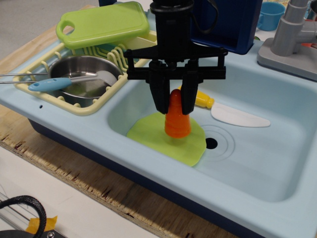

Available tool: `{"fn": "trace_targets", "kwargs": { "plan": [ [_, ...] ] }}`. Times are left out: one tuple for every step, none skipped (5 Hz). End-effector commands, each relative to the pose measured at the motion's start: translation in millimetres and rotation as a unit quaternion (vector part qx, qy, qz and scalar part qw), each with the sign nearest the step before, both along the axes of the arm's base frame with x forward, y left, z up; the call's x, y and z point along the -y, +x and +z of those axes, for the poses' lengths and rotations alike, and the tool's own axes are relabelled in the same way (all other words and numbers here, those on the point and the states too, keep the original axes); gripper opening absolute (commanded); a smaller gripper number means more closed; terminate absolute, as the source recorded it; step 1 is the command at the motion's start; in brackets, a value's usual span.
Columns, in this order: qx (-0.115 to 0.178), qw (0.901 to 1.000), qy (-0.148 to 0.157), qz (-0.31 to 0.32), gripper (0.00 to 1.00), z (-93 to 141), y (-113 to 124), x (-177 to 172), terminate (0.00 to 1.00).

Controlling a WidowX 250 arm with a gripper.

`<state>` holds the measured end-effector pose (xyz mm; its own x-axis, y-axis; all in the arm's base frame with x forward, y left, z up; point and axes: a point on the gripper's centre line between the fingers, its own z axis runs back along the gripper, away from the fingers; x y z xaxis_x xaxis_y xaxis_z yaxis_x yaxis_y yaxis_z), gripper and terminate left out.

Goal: Put carrot on plate

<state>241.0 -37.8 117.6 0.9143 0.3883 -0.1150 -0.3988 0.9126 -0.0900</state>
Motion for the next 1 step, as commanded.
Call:
{"fn": "trace_targets", "kwargs": {
  "plan": [
    [0.015, 0.9998, 0.001, 0.016, 0.0, -9.9, 4.4, -1.9, 1.0]
  ]
}}
